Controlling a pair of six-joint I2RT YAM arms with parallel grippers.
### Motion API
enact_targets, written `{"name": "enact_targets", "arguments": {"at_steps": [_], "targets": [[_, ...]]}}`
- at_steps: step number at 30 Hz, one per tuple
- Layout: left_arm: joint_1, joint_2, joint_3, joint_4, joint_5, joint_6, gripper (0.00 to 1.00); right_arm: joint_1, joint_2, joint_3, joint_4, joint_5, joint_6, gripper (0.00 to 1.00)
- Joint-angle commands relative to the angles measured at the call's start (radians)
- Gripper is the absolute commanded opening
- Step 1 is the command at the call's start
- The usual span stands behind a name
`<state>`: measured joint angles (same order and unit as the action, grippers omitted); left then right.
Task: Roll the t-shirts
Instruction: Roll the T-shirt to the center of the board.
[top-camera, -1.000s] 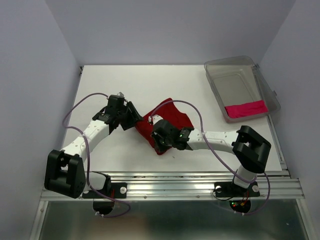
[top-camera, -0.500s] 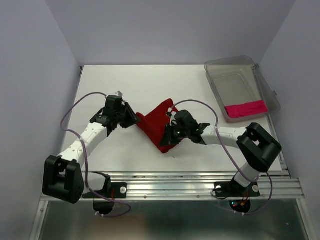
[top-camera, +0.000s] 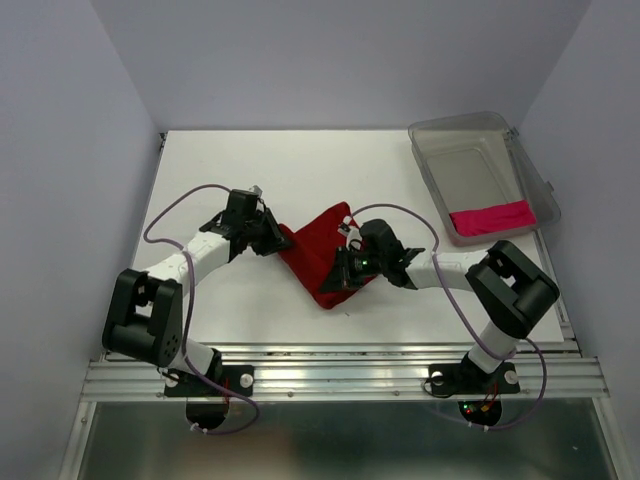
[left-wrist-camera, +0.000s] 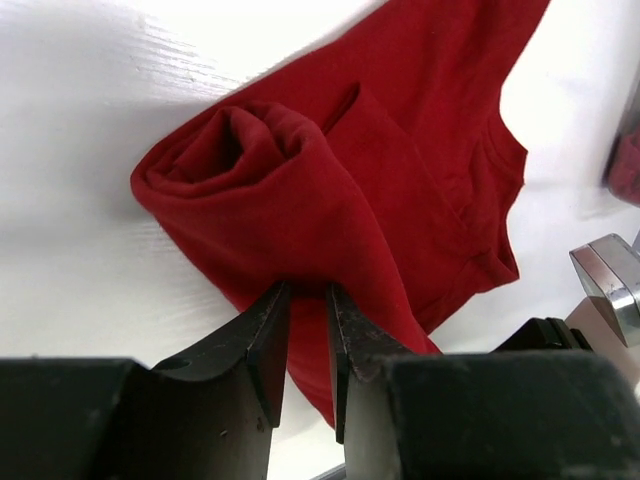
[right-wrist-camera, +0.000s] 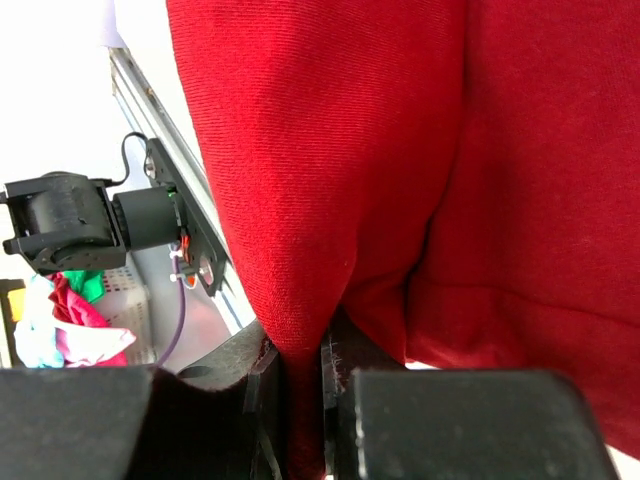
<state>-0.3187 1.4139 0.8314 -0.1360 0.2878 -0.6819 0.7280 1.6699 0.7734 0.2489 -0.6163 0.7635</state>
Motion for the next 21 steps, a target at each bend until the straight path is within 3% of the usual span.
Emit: {"name": "enact_targets", "arguments": {"at_steps": [1,7,10,13,14,16,17,21], "targets": [[-0.003,0.054,0.051,0.073,0.025,0.025,0.32,-0.015,0.027,-0.011,0.067,-0.057,-0.003,0.01],[-0.005,0.147,0.074,0.088,0.034,0.044,0.29,-0.015,0.042,-0.028,0.015,0.006,-0.047,0.01],[-0.005,0.183,0.083,0.093,0.036,0.05,0.29,-0.015,0.031,-0.026,-0.034,0.064,-0.075,0.06],[-0.005,0.213,0.098,0.095,0.039,0.061,0.29,-0.015,-0.001,-0.013,-0.112,0.137,-0.115,0.21],[-0.003,0.22,0.103,0.093,0.04,0.065,0.28,-0.015,-0.012,-0.013,-0.135,0.16,-0.121,0.42],[-0.006,0.237,0.115,0.092,0.048,0.073,0.28,-0.015,-0.061,-0.011,-0.201,0.234,-0.148,0.48],[-0.006,0.24,0.12,0.088,0.05,0.074,0.28,-0.015,-0.082,-0.014,-0.226,0.278,-0.154,0.58],[-0.01,0.246,0.13,0.084,0.059,0.087,0.29,-0.015,-0.206,-0.008,-0.393,0.38,-0.199,0.71]]}}
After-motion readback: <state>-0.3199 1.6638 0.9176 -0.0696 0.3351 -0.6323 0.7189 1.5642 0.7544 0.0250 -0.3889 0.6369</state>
